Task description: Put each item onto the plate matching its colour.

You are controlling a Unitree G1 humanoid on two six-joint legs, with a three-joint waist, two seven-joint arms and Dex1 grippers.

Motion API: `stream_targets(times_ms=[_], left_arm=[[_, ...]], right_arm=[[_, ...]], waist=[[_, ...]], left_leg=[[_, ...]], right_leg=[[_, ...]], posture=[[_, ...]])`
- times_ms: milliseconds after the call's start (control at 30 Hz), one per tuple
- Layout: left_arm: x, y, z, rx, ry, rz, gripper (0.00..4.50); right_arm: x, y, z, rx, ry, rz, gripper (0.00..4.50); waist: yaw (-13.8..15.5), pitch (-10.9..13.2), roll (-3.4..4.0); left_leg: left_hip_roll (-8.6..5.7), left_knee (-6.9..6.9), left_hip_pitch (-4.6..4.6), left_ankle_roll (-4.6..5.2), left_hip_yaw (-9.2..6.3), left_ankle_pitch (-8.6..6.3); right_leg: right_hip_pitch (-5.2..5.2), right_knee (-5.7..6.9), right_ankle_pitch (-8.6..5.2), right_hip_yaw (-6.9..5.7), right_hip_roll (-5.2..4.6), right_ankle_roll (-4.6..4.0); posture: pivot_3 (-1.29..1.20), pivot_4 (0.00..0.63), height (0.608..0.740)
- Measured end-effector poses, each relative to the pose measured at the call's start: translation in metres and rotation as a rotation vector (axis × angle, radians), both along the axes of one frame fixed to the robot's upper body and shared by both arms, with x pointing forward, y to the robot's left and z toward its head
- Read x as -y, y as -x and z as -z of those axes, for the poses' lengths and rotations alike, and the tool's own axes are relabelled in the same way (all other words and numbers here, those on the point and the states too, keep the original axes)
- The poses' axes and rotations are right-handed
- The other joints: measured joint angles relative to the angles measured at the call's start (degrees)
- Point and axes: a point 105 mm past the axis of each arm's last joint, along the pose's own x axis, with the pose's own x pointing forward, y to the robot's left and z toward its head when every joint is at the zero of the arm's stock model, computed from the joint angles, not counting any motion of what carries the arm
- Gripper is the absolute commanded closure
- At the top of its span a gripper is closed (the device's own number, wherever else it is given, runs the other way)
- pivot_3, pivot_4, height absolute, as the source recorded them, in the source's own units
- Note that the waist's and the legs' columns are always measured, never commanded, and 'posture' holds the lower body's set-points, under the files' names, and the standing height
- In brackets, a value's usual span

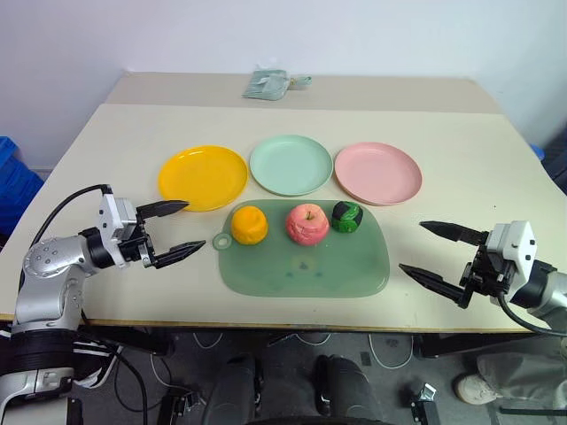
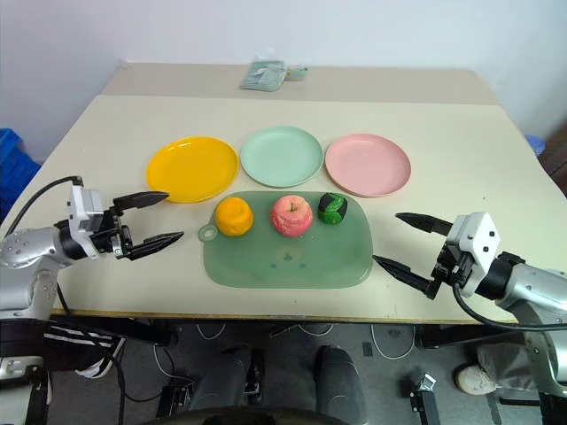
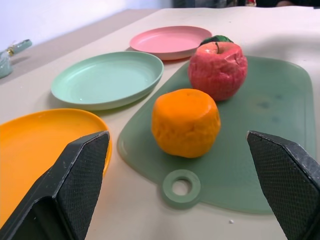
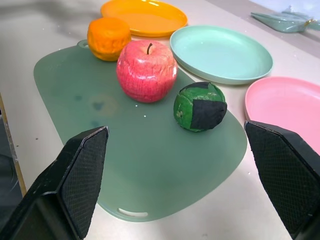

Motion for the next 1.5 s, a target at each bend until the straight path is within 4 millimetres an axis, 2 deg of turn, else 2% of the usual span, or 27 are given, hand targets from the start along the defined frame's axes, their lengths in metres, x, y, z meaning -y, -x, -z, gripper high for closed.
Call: stream_targets(times_ms=[333,567,700,833,900,1000,1200,1400,1500], left_arm=[[-0.003,-0.004,0.0,0.0,0.021,-0.022,0.0],[-0.011,-0.014,-0.022,-0.024,0.061,-0.025,0.0],[-0.007,-0.015,-0.021,-0.051,0.095,-0.023,0.0],[0.034,-0.021,-0.01,-0.115,0.154,0.098,0.0],[0.046,-0.023,-0.008,-0.136,0.158,0.129,0.0],[0.055,-0.027,-0.005,-0.133,0.135,0.144,0.0],[0.059,-0.033,0.006,-0.138,0.096,0.136,0.0],[0.071,-0.048,0.01,-0.139,0.119,0.107,0.0],[0.081,-0.048,0.022,-0.175,0.106,0.119,0.0]], right_arm=[[-0.005,-0.01,-0.012,0.036,-0.004,-0.018,0.06],[-0.028,-0.016,-0.02,0.053,-0.015,-0.08,0.06],[-0.04,-0.017,-0.027,0.072,-0.02,-0.107,0.06],[-0.049,-0.017,-0.039,0.095,-0.042,-0.149,0.06],[-0.049,-0.017,-0.038,0.09,-0.044,-0.147,0.06],[-0.05,-0.015,-0.037,0.085,-0.043,-0.142,0.06],[-0.052,-0.01,-0.029,0.07,-0.064,-0.119,0.06],[-0.052,-0.007,-0.027,0.071,-0.072,-0.1,0.06],[-0.054,-0.006,-0.03,0.081,-0.071,-0.105,0.06]], waist=[[0.0,0.0,0.0],[-0.1,0.0,0.0],[0.1,0.0,-0.02],[0.2,0.0,-0.05],[0.0,0.0,-0.07],[-0.1,0.0,-0.07],[0.0,0.0,-0.07],[0.1,0.0,-0.07],[0.0,0.0,-0.07]], left_leg=[[0.0,0.01,0.01,0.0,-0.01,0.0],[0.0,0.01,0.0,0.0,0.01,0.01],[0.01,0.01,-0.01,0.0,-0.02,0.01],[-0.03,0.11,-0.01,0.01,-0.03,0.01],[-0.03,0.09,-0.01,0.01,-0.03,0.01],[-0.02,0.06,-0.01,0.01,-0.02,0.01],[0.02,0.08,0.01,-0.02,-0.08,0.03],[0.03,0.1,0.0,-0.02,-0.11,0.03],[0.0,0.09,-0.01,-0.02,-0.11,0.03]], right_leg=[[0.0,0.03,0.0,0.0,0.01,0.0],[-0.01,0.02,0.0,0.0,0.03,0.01],[0.0,0.03,0.0,-0.01,0.06,0.02],[0.1,0.02,0.01,-0.01,0.03,0.02],[0.08,0.02,0.01,-0.01,0.05,0.03],[0.06,0.02,0.01,-0.01,0.16,0.04],[0.06,0.05,0.02,0.0,0.28,0.01],[0.09,0.02,0.02,0.01,0.26,0.01],[0.08,0.02,0.02,0.0,0.28,0.02]], posture=[[0.0,0.15,0.74],[0.0,0.15,0.74],[0.0,0.15,0.74],[0.0,0.15,0.74],[0.0,0.15,0.74],[0.0,0.15,0.74],[0.0,0.15,0.74],[0.0,0.15,0.74],[0.0,0.15,0.74]])
